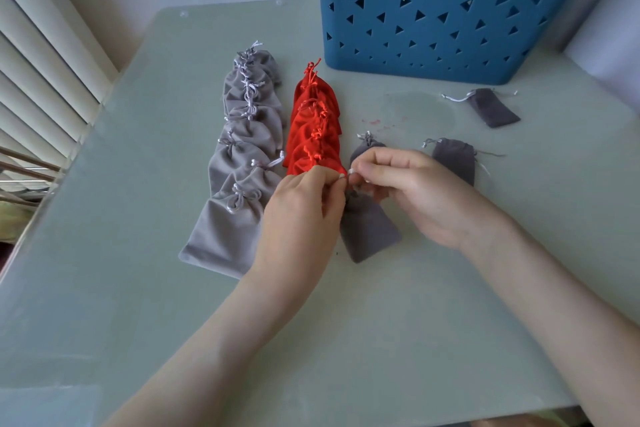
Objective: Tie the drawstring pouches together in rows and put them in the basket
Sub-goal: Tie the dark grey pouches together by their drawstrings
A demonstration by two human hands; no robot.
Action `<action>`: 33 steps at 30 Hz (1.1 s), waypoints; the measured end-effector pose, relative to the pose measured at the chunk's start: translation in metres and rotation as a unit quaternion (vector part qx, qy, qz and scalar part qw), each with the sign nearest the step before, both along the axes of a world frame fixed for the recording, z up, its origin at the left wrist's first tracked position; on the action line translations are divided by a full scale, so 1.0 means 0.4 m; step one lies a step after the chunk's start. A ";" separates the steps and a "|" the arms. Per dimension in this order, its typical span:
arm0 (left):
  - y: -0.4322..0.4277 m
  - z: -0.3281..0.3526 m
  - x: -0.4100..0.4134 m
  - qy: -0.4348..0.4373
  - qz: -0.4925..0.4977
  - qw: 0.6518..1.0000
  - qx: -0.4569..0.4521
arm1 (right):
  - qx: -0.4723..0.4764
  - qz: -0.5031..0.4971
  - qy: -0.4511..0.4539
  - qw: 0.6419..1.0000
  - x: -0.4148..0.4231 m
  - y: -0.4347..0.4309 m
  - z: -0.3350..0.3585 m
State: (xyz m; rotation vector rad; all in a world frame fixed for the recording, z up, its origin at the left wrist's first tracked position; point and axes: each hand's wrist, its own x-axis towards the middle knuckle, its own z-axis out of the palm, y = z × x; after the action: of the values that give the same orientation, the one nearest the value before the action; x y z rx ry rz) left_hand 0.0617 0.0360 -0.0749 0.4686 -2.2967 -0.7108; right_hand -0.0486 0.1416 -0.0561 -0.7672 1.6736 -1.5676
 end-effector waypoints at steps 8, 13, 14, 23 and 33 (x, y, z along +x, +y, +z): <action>0.006 0.010 -0.004 0.023 0.026 0.999 0.026 | -0.062 -0.057 0.127 0.988 0.015 -0.013 -0.011; 0.012 0.015 0.002 0.006 -0.001 0.997 0.076 | -0.069 -0.099 0.236 0.964 0.024 -0.013 -0.017; 0.011 0.016 0.002 0.000 -0.007 0.996 0.091 | -0.074 -0.101 0.254 0.959 0.027 -0.014 -0.017; 0.005 0.021 0.006 0.006 -0.013 0.995 0.095 | -0.081 -0.088 0.307 0.944 0.028 -0.018 -0.019; -0.001 0.016 0.005 0.010 -0.031 0.995 0.092 | -0.077 -0.085 0.263 0.958 0.022 -0.019 -0.020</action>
State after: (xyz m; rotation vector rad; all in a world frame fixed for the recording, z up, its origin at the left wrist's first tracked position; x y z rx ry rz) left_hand 0.0638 0.0356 -0.0684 0.4728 -2.2445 -0.9605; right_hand -0.0396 0.1341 -0.0642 -1.2344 2.0523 -1.7290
